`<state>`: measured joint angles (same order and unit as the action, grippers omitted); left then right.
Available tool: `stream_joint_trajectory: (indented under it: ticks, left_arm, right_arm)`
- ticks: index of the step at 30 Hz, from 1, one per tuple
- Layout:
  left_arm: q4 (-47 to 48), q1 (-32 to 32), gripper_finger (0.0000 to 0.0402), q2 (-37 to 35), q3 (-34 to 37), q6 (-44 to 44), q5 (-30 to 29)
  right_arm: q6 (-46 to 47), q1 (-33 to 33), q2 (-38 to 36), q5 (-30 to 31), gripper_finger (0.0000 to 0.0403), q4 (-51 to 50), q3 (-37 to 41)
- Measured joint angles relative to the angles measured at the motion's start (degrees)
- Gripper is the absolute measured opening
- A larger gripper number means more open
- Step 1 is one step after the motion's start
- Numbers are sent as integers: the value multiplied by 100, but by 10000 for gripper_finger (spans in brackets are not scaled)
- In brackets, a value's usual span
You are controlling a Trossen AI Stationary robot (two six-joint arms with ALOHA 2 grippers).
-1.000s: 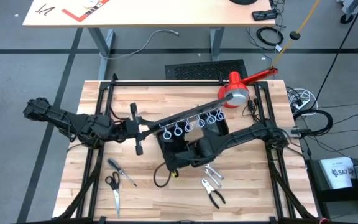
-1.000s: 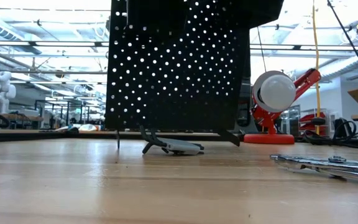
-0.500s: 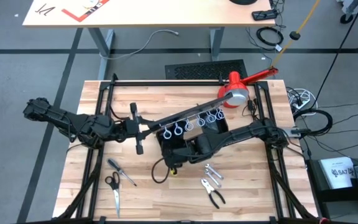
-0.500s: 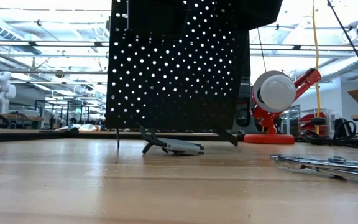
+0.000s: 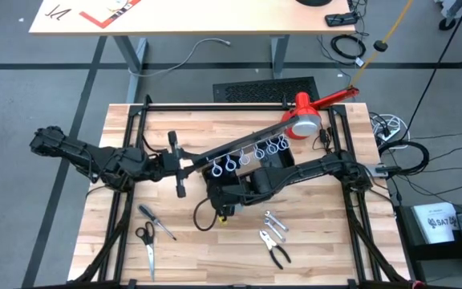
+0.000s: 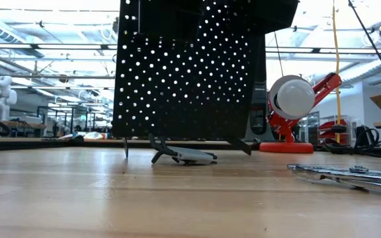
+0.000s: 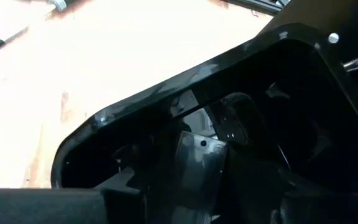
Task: Hang tools onto peg board
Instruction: Remove the blade dispenser from the bottom black basket on the pegboard to the table
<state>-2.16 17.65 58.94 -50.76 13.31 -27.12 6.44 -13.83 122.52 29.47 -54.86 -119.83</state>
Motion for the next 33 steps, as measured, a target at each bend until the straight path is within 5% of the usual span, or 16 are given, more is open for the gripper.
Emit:
stream_joint_trajectory:
  ticks: [9, 33]
  left_arm:
    - [-15, 4, 70, 2, 0, -30, 11]
    - [-38, 11, 70, -2, -15, -154, -201]
  right_arm:
    - [10, 18, 0, -25, 102, -17, 4]
    - [-675, -417, -185, 916, 102, 368, 39]
